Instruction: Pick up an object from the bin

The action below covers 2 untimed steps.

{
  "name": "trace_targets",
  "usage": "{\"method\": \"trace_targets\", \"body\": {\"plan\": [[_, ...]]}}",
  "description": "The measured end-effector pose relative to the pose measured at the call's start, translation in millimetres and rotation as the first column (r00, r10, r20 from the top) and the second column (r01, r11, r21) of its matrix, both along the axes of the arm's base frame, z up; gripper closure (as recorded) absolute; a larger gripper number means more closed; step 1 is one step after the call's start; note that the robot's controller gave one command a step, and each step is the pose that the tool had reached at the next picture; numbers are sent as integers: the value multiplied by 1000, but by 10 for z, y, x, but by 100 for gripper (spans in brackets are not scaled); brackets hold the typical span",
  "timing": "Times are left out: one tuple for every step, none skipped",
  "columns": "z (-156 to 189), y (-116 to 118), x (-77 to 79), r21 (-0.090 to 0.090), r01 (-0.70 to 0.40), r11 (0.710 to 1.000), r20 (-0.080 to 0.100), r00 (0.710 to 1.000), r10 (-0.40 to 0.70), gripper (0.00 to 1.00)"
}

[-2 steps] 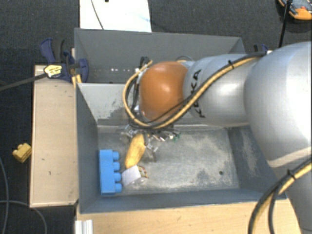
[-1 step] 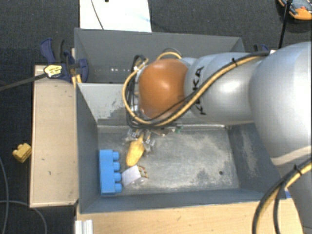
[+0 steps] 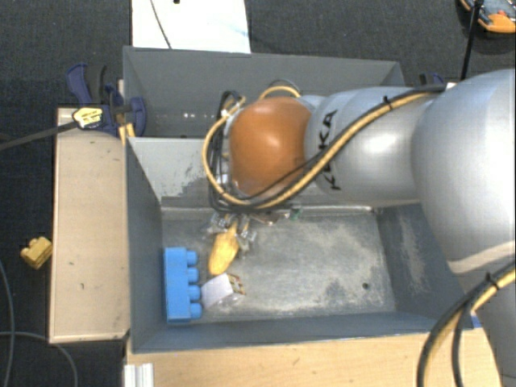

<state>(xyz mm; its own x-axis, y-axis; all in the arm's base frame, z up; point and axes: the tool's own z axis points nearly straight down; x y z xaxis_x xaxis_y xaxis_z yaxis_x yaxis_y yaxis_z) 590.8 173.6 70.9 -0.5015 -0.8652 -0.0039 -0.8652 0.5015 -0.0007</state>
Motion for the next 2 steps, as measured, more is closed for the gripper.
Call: {"method": "trace_targets", "body": {"plan": [[35,-1,-9,0,1,1000,-3,1000,-1,100],[151,-1,-12,-1,3,1000,-4,1000,-3,100]]}}
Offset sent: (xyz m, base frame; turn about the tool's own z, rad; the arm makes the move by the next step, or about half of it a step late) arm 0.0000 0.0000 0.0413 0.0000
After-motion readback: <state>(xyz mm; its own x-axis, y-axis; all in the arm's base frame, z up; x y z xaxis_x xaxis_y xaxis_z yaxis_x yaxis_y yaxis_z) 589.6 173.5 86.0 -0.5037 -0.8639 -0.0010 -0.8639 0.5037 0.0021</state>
